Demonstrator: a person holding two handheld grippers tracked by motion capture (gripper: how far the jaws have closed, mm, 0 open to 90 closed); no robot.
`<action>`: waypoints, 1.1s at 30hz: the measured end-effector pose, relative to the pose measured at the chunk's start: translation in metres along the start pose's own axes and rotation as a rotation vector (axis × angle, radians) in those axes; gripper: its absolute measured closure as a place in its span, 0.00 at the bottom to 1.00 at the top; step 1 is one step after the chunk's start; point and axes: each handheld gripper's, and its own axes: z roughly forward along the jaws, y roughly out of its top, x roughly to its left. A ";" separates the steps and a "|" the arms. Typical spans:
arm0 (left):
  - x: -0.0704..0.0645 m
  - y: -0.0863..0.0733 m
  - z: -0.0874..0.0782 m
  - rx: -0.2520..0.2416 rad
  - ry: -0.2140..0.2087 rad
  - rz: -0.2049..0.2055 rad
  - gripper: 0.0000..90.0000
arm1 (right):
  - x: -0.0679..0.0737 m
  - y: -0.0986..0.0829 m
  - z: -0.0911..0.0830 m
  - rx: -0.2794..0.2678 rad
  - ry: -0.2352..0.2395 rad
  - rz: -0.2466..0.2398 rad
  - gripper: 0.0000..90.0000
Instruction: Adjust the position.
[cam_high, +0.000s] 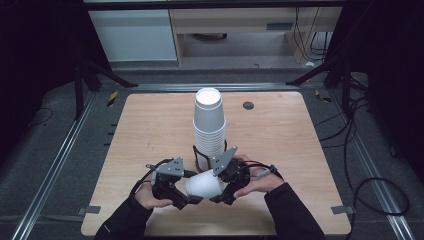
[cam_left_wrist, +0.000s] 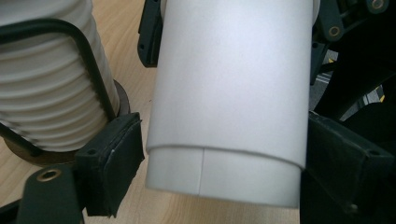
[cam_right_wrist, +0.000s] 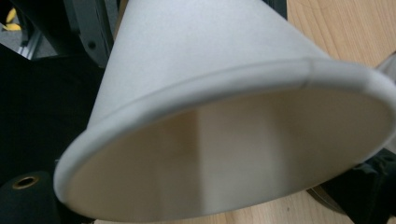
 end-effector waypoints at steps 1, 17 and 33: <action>0.000 0.000 0.000 0.006 0.002 0.001 0.16 | 0.000 0.002 0.002 -0.002 0.006 -0.003 0.10; 0.000 -0.001 0.007 0.046 -0.021 0.005 0.22 | 0.000 0.002 0.006 0.018 0.015 -0.011 0.10; 0.000 -0.001 0.009 0.083 -0.030 0.006 0.25 | 0.001 0.002 0.008 -0.006 0.009 -0.024 0.08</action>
